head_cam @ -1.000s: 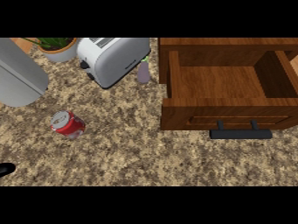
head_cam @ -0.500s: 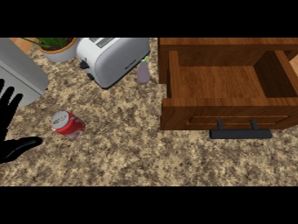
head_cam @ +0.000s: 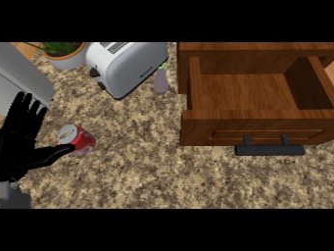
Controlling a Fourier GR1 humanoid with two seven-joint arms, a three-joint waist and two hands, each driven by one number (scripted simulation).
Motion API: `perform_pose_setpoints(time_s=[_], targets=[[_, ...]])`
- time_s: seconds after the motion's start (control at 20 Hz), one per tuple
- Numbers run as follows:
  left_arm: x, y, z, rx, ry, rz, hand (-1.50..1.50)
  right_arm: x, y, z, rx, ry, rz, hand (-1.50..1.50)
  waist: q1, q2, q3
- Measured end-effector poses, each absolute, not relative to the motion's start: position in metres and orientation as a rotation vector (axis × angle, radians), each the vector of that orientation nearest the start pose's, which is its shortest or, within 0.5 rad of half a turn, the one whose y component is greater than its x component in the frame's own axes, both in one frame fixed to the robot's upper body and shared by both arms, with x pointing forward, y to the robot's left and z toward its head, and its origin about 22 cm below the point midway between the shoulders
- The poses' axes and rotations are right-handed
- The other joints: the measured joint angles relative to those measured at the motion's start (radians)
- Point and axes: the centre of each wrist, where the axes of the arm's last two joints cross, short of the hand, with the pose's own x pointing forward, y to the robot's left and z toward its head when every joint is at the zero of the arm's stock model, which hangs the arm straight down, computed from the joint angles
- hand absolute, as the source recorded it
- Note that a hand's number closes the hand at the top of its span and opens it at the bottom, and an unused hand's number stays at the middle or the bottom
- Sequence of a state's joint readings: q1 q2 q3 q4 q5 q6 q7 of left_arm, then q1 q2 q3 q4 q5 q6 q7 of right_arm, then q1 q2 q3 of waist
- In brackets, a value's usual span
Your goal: Pick up the can, place it into the drawer and close the drawer
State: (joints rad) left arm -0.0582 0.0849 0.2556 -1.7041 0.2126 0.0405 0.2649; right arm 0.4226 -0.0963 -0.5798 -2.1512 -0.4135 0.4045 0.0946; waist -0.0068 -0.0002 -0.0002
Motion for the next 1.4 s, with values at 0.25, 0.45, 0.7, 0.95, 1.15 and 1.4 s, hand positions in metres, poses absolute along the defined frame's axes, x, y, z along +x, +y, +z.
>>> perform_pose_setpoints(time_s=[0.25,0.45,0.7,0.95,1.15,1.4], targets=[[0.248,0.303,0.028,0.090,-1.490,0.320,-1.50,0.084,-0.378,0.100,-0.201,-1.780,-0.103,-1.50,0.000,0.000,0.000],[0.249,0.307,0.010,0.122,-1.488,0.339,-1.50,0.081,-0.380,0.100,-0.200,-1.779,-0.101,-1.50,0.001,0.000,0.000],[0.246,0.316,-0.018,0.159,-1.473,0.361,-1.50,0.084,-0.385,0.095,-0.200,-1.775,-0.106,-1.50,0.002,0.000,0.000],[0.240,0.330,-0.046,0.187,-1.451,0.370,-1.50,0.074,-0.383,0.096,-0.198,-1.771,-0.095,-1.50,0.000,0.000,0.000],[0.237,0.341,-0.066,0.182,-1.434,0.375,-1.50,0.073,-0.383,0.104,-0.203,-1.779,-0.089,-1.50,0.000,0.000,0.000],[0.236,0.344,-0.088,0.168,-1.414,0.380,-1.50,0.072,-0.380,0.110,-0.199,-1.788,-0.091,-1.50,-0.001,0.000,0.000]])
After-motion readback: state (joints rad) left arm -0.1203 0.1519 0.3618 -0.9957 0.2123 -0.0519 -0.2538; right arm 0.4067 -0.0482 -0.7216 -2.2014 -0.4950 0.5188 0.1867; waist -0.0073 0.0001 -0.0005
